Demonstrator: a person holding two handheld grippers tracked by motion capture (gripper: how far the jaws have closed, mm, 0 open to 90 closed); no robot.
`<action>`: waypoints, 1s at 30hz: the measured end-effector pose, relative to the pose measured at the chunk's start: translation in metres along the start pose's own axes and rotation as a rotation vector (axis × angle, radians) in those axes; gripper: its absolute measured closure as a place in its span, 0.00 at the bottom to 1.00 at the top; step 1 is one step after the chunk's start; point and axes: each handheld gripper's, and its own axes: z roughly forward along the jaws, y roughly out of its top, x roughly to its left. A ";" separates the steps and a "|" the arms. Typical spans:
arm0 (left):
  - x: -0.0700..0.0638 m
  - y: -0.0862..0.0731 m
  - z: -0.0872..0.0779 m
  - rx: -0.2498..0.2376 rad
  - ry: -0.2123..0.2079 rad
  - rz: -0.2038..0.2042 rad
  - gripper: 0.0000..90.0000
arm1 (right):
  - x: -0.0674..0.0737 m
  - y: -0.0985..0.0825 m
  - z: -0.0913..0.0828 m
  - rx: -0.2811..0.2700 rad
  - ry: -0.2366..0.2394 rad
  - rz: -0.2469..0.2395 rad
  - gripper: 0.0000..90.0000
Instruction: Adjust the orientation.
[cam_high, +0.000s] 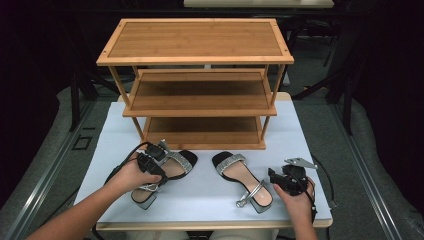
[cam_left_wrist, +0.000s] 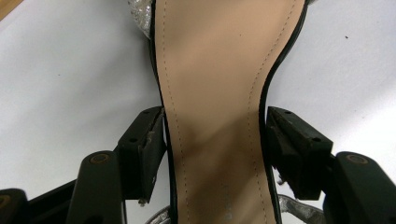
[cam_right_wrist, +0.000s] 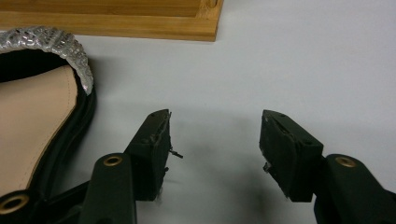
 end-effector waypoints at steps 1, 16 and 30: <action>0.000 0.000 0.000 -0.002 0.000 -0.002 0.42 | 0.000 0.000 0.000 0.000 -0.001 0.000 0.48; -0.001 0.002 0.005 0.028 0.013 -0.012 0.44 | 0.000 0.000 0.001 0.007 0.005 0.003 0.48; -0.003 0.000 0.005 0.011 0.021 -0.029 0.45 | 0.000 -0.001 0.001 0.008 0.008 0.008 0.48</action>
